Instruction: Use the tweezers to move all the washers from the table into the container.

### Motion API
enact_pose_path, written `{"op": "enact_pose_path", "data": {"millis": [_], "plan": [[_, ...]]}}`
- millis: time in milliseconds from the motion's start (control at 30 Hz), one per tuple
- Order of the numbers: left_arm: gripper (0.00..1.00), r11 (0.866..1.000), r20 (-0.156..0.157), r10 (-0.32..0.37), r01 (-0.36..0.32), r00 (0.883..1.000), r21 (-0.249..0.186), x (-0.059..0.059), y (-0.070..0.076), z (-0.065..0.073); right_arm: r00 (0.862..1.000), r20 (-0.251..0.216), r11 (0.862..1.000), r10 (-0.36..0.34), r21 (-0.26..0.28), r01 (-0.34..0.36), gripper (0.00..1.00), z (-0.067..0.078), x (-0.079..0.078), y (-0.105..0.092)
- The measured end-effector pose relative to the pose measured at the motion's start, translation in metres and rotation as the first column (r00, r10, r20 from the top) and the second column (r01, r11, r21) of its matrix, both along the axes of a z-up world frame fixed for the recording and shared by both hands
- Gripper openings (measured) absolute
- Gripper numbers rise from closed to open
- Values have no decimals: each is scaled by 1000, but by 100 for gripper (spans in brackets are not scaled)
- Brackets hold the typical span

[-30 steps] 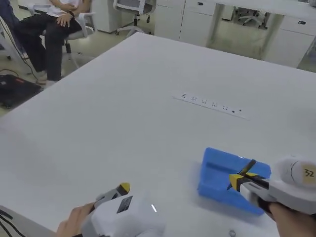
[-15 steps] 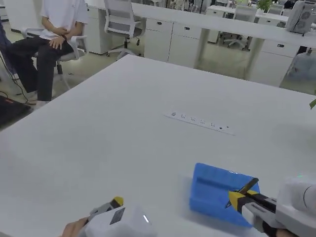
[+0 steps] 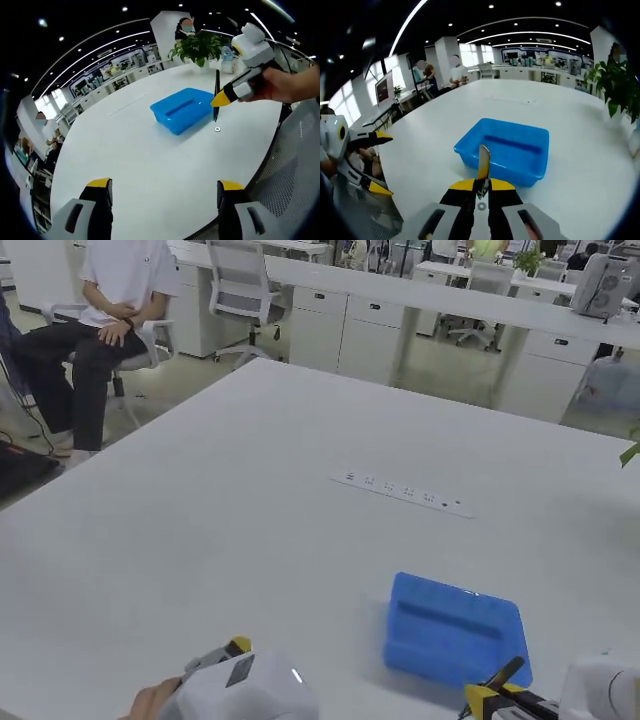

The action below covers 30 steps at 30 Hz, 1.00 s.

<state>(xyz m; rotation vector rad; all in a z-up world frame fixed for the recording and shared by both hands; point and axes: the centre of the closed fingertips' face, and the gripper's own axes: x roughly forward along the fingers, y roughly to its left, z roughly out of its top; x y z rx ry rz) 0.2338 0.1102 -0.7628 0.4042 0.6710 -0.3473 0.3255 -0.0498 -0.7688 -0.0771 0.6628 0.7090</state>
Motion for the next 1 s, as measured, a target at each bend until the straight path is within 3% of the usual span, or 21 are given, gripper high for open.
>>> {"op": "enact_pose_path", "data": {"millis": [167,600,1000], "plan": [[88,1000,-3,-7,7,1000,15,0,0,-1,1000,-17,1000,14,-27,-15,5,-11,-5,0],[87,999,-19,6,-5,1000,38,0,3,-5,999,-20,998,49,-42,-50,5,-16,-3,1],[87,998,-30,-9,11,999,57,-2,1,-7,997,16,995,73,-62,-71,5,-18,-3,0]]}}
